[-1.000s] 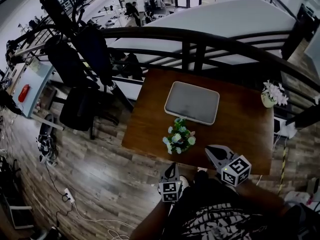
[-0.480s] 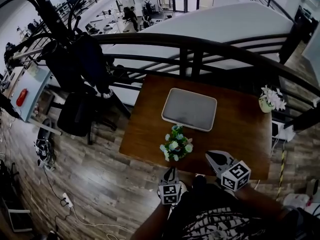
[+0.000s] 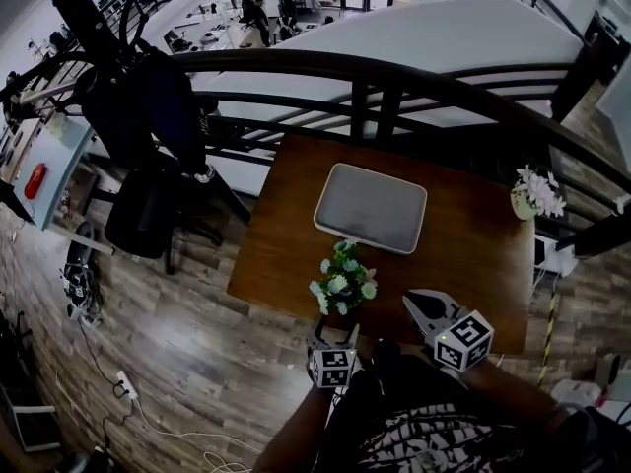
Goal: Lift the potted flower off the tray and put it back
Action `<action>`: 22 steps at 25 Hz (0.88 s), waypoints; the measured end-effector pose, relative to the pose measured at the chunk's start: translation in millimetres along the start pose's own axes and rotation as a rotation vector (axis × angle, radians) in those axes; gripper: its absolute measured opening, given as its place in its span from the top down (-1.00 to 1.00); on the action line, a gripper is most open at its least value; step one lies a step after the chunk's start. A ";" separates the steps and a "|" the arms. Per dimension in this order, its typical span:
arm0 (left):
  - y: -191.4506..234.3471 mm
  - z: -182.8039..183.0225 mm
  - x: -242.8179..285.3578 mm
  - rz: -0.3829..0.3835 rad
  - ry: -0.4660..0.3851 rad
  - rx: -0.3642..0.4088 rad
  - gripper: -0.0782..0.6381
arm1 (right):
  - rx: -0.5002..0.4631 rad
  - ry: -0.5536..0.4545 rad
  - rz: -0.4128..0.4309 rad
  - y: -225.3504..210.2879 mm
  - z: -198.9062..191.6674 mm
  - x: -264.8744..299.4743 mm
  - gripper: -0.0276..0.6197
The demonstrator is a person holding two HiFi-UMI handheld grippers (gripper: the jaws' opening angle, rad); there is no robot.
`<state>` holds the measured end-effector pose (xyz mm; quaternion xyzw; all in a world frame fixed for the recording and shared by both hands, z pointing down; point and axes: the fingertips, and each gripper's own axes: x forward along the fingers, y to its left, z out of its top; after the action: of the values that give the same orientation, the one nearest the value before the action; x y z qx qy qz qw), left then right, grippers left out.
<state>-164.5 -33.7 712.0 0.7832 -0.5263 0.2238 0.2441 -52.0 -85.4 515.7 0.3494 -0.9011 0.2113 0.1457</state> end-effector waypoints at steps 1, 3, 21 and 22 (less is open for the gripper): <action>2.8 2.0 3.8 0.004 -0.003 -0.001 -0.20 | 0.000 0.001 -0.001 -2.3 1.4 0.8 0.92; 7.0 6.8 12.4 0.000 -0.006 0.004 -0.29 | -0.001 0.001 -0.004 -7.5 4.4 2.3 0.92; 9.5 53.0 100.4 -0.037 0.018 0.155 -0.69 | 0.033 0.034 -0.046 -68.4 23.1 11.5 0.92; 10.0 51.2 104.4 -0.037 0.029 0.156 -0.69 | 0.034 0.036 -0.043 -71.2 23.9 14.4 0.92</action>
<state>-133.0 -143.2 736.9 0.8061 -0.4891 0.2710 0.1938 -15.8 -152.5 520.7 0.3675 -0.8868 0.2296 0.1603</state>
